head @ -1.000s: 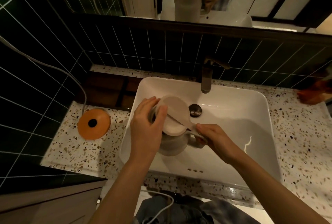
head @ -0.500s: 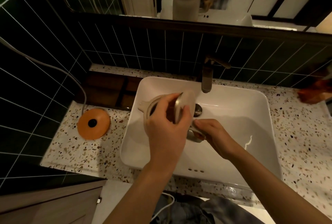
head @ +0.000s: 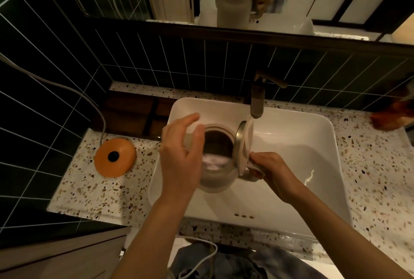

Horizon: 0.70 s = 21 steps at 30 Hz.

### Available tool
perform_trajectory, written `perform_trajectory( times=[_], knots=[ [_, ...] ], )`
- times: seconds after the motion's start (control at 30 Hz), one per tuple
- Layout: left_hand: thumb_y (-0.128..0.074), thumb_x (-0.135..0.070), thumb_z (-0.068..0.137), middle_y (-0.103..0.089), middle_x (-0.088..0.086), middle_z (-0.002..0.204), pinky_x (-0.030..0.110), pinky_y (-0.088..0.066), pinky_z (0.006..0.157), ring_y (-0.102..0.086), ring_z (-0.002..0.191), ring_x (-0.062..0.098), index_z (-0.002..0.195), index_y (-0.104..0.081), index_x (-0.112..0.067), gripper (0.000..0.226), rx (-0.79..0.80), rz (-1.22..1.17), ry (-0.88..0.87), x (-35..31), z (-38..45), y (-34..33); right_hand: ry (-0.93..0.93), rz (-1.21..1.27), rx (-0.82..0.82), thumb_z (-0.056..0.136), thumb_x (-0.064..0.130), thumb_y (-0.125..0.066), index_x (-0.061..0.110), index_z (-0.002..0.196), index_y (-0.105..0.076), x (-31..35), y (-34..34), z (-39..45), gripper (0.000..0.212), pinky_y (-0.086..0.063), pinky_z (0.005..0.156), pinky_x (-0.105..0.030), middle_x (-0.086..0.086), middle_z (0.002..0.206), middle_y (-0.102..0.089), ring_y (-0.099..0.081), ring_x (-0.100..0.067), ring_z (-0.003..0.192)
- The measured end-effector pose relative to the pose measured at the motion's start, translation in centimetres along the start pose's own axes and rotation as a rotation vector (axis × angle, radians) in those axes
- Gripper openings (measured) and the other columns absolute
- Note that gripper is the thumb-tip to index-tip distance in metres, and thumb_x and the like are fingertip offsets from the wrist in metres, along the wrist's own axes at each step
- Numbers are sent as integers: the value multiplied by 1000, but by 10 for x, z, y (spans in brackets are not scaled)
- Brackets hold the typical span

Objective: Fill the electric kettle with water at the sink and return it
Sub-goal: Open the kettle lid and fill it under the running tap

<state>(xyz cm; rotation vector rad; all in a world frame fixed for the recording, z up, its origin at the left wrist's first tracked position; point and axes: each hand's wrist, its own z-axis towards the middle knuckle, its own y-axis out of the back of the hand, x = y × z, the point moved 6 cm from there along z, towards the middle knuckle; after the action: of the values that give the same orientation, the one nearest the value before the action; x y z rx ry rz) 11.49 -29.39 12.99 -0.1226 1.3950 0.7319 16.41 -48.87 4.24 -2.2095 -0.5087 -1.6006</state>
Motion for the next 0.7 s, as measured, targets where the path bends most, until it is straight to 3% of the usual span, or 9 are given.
perform_trajectory(
  times=[0.1, 0.2, 0.27, 0.33, 0.6, 0.7],
  knots=[
    [-58, -28, 93, -53, -12, 124, 14, -37, 93, -46, 120, 3, 127, -54, -31, 34, 31, 45, 155, 36, 6, 1, -10, 12, 1, 77, 48, -52, 23, 53, -68, 0, 3, -1, 38, -42, 62, -22, 4, 55, -57, -50, -9, 55],
    [-61, -30, 92, -50, -4, 138, 22, -38, 99, -44, 129, 12, 138, -45, -25, 50, 111, -73, 372, 66, 5, -9, -30, 10, -9, 84, 39, -49, 25, 51, -67, -2, 7, -1, 40, -40, 64, -26, 6, 53, -57, -49, -8, 54],
    [-65, -33, 89, -51, -1, 139, 33, -40, 106, -47, 129, 16, 141, -41, -25, 58, 173, -175, 509, 79, -1, -20, -29, 4, -18, 86, 36, -47, 26, 51, -68, -4, 10, 0, 42, -40, 65, -28, 6, 54, -58, -50, -8, 55],
    [-70, -38, 83, -55, -1, 134, 34, -44, 102, -51, 124, 17, 141, -42, -29, 64, 223, -241, 609, 87, -6, -31, -26, -1, -27, 83, 43, -50, 25, 52, -68, -5, 13, 2, 40, -40, 67, -31, 5, 55, -58, -50, -11, 57],
    [-74, -18, 81, -60, -17, 105, 19, -42, 79, -56, 99, 6, 129, -51, -23, 54, 183, -187, 651, 83, 2, -63, -47, 11, -77, 75, 52, -52, 21, 54, -69, -12, 32, 10, 41, -39, 65, -30, -1, 57, -56, -48, -15, 58],
    [-72, -12, 82, -60, -13, 106, 25, -41, 87, -55, 100, 9, 129, -50, -23, 53, 211, -143, 674, 86, 7, -79, -71, 31, -104, 74, 52, -52, 20, 54, -68, -18, 43, 13, 41, -37, 63, -29, -1, 56, -54, -46, -14, 57]
  ],
)
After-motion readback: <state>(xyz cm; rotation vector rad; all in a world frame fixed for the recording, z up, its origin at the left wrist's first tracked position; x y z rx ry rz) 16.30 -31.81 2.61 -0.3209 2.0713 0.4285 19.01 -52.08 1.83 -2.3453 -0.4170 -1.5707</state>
